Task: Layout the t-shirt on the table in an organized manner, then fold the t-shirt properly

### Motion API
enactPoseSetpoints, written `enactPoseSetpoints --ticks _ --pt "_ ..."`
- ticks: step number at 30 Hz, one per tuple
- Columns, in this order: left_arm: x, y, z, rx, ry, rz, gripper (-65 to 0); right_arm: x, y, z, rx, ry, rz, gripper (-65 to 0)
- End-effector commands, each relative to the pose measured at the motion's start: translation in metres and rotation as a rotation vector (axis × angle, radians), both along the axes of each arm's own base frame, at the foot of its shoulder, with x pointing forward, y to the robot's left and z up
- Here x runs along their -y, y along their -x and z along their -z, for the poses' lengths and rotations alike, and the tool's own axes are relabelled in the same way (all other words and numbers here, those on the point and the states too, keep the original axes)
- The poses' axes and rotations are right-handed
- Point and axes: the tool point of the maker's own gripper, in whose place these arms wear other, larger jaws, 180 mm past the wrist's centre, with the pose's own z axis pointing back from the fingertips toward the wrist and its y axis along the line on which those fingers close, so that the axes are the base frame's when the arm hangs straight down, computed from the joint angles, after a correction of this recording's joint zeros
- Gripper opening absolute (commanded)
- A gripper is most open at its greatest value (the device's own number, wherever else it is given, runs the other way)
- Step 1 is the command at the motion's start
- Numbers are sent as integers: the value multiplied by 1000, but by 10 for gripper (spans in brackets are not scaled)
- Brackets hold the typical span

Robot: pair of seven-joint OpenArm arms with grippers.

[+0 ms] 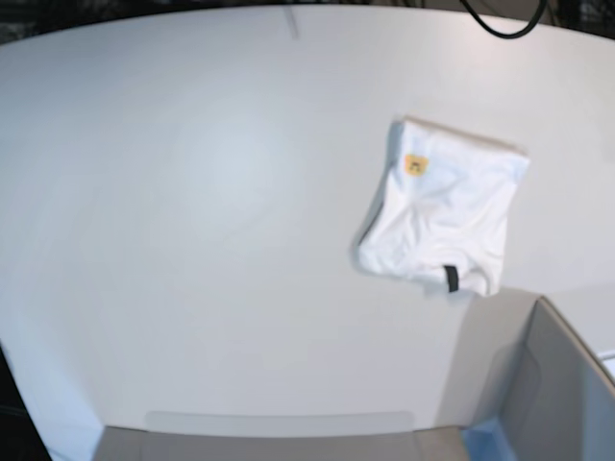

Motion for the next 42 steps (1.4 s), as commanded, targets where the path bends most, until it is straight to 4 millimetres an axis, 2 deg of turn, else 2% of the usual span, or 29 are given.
enactPoseSetpoints --ticks 1,7,11,15,18,23,25,29,31,34,39,42 --pt "-5 8 1 -20 -18 2 -650 5 8 6 -15 9 -9 -650" --pt "-5 20 36 -100 -32 -52 -650 29 20 54 -74 93 -98 -650" --pt "23 18 60 -128 94 -10 -650 46 15 71 -99 138 -140 -650" --pt "39 19 79 -162 152 -21 -650 57 2 86 -112 178 -160 -650" --pt "37 22 90 -203 142 -39 -650 71 -11 94 -118 217 -166 -650" --pt "25 5 110 -167 91 -3 -650 76 -36 112 -124 269 -130 -650" --pt "18 4 114 -165 69 21 -650 76 -52 119 -96 286 -100 -650" --pt "8 -6 120 -170 39 19 -650 94 -95 130 51 429 -61 -650" --pt "7 -12 121 -162 36 18 -650 104 -117 132 133 503 -119 -650" --pt "-3 -18 121 -154 21 22 -650 113 -138 130 212 579 -235 -650" --pt "-8 -22 121 -148 14 23 -650 115 -135 130 216 594 -257 -650" --pt "-9 -23 121 -147 12 24 -650 102 -126 133 204 573 -255 -650"
